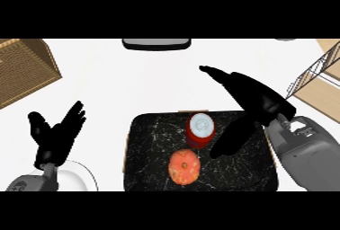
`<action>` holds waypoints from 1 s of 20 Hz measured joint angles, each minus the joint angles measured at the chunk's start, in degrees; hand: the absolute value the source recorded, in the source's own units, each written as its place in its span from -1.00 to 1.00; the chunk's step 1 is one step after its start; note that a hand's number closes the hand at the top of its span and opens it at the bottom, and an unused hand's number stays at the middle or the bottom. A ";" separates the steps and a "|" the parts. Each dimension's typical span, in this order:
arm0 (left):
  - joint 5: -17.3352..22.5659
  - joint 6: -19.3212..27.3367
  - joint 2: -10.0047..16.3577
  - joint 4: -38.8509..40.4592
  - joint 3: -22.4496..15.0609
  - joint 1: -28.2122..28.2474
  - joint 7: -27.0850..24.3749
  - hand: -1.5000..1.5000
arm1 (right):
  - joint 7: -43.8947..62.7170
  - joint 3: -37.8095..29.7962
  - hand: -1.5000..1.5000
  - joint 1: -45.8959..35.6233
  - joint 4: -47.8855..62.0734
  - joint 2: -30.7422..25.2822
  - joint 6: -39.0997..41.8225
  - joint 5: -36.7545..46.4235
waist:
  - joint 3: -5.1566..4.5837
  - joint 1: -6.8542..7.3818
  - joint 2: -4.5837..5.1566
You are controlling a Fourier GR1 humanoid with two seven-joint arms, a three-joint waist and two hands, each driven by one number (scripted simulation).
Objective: Pick the can from the tray and place it in the tiered shelf
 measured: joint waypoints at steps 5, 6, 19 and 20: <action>-0.51 -0.20 -0.30 -0.82 0.57 0.70 0.01 0.00 | 2.29 2.71 -1.00 0.63 -0.56 1.65 -0.22 3.12 | -0.05 -0.22 -0.04; -0.59 -0.16 -0.38 -1.06 0.64 0.74 0.31 0.00 | 2.66 3.27 -1.00 1.18 -0.76 1.98 -0.45 3.99 | -0.08 -0.25 -0.03; -2.79 -0.91 -1.84 -0.43 1.70 0.00 1.58 0.00 | 1.58 6.72 -1.00 6.16 1.39 6.15 -1.37 15.55 | -0.01 -0.31 -0.01; -2.87 -1.01 -1.90 -0.48 1.98 0.17 1.36 0.00 | 1.62 6.97 -1.00 6.43 1.50 6.68 -1.39 16.30 | 0.01 -0.30 -0.01</action>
